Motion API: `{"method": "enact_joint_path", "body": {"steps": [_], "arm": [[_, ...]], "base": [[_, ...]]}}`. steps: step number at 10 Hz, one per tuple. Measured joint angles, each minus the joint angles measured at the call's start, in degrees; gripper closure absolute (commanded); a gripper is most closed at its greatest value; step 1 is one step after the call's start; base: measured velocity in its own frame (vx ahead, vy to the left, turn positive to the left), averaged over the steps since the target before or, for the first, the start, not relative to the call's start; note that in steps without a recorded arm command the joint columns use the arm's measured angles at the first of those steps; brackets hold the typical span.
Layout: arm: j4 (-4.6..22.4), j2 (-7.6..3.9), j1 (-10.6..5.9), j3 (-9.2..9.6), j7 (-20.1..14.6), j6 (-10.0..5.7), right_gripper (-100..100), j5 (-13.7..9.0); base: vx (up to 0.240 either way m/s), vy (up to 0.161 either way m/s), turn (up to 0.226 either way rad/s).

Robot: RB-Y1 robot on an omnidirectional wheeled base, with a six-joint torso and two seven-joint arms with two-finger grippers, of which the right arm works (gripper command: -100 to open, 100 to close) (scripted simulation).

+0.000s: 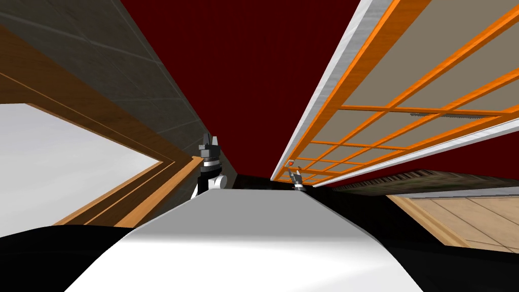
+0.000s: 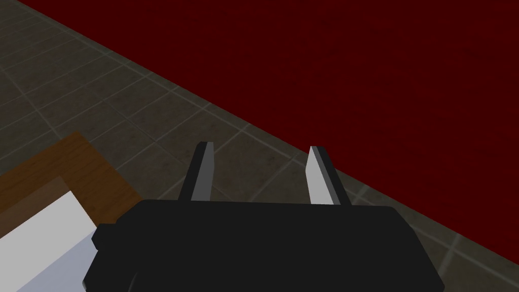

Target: Pull the door open

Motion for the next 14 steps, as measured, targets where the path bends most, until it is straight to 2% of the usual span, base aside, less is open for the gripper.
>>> {"method": "enact_joint_path", "body": {"steps": [2,6,8,13,14], "arm": [[-1.41,-0.04,2.18,-0.68,3.05,-0.88,-100,1.67],[-1.86,-0.22,4.73,-1.94,8.16,-3.15,-100,4.09],[-2.02,0.0,4.54,-2.15,8.59,-2.79,-100,4.03],[-0.51,0.8,1.51,-3.43,10.55,-0.64,-100,3.06],[-0.58,0.82,1.45,-3.44,10.6,-0.48,100,3.05]], "base": [[-0.047,0.025,-0.032],[-0.03,0.017,-0.025],[0.121,-0.017,0.091],[0.181,-0.043,0.079],[-0.01,-0.001,-0.026]]}}
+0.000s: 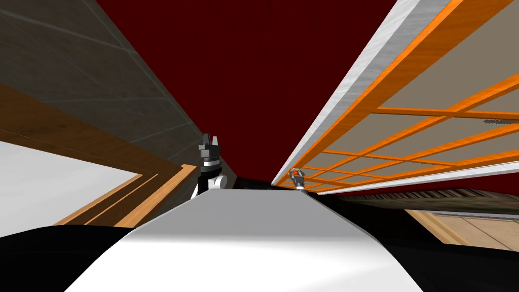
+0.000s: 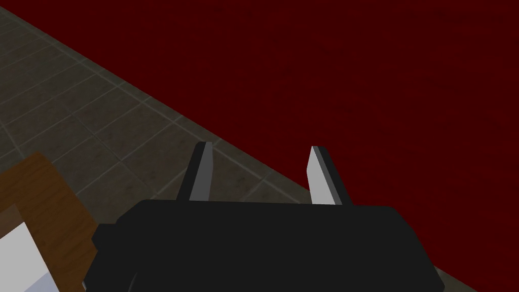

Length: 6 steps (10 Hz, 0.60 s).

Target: Pull the door open

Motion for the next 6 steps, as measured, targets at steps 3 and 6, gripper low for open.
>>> {"method": "enact_joint_path", "body": {"steps": [3,6], "arm": [[0.13,-0.07,0.06,-0.01,-0.05,-0.01,100,0.02],[0.24,-0.01,0.17,0.03,-0.04,0.06,100,0.06]], "base": [[-0.027,0.005,0.004],[-0.008,-0.002,0.006]]}}
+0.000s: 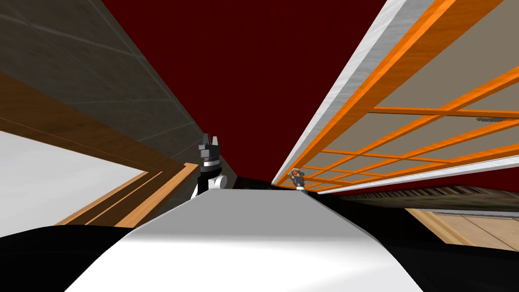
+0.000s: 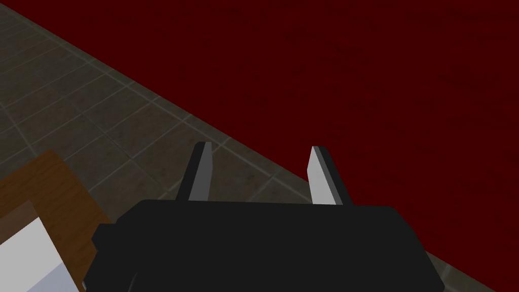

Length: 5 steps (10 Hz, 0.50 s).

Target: Pull the door open

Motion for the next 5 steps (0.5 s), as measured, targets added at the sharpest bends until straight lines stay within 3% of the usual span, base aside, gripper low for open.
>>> {"method": "enact_joint_path", "body": {"steps": [5], "arm": [[0.42,-0.32,-0.49,1.04,-5.05,0.3,100,-1.65]], "base": [[-0.026,-0.011,0.024]]}}
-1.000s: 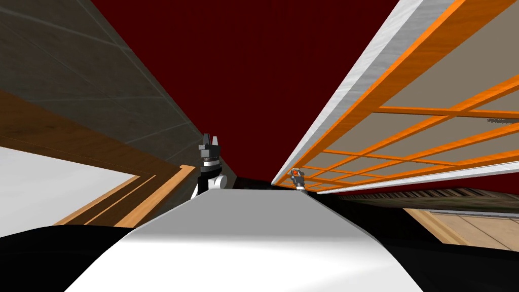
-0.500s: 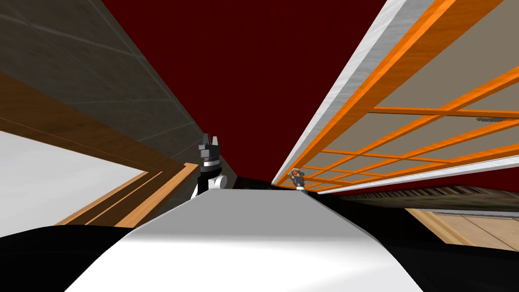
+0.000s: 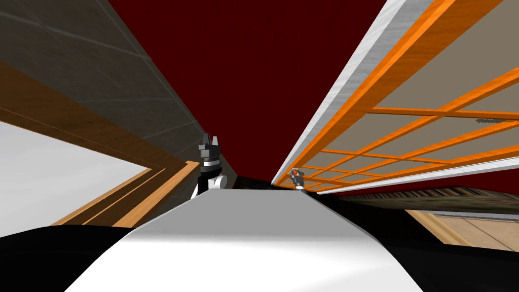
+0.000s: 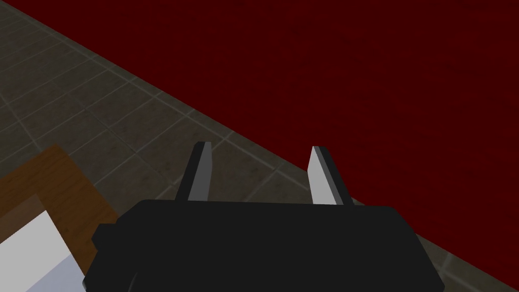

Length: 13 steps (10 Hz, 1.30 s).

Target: Pull the door open

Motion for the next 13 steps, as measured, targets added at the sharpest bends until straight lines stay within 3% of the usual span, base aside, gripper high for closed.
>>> {"method": "enact_joint_path", "body": {"steps": [13], "arm": [[1.66,-1.3,-1.96,4.06,-17.87,0.28,100,-6.7]], "base": [[-0.037,-0.012,0.029]]}}
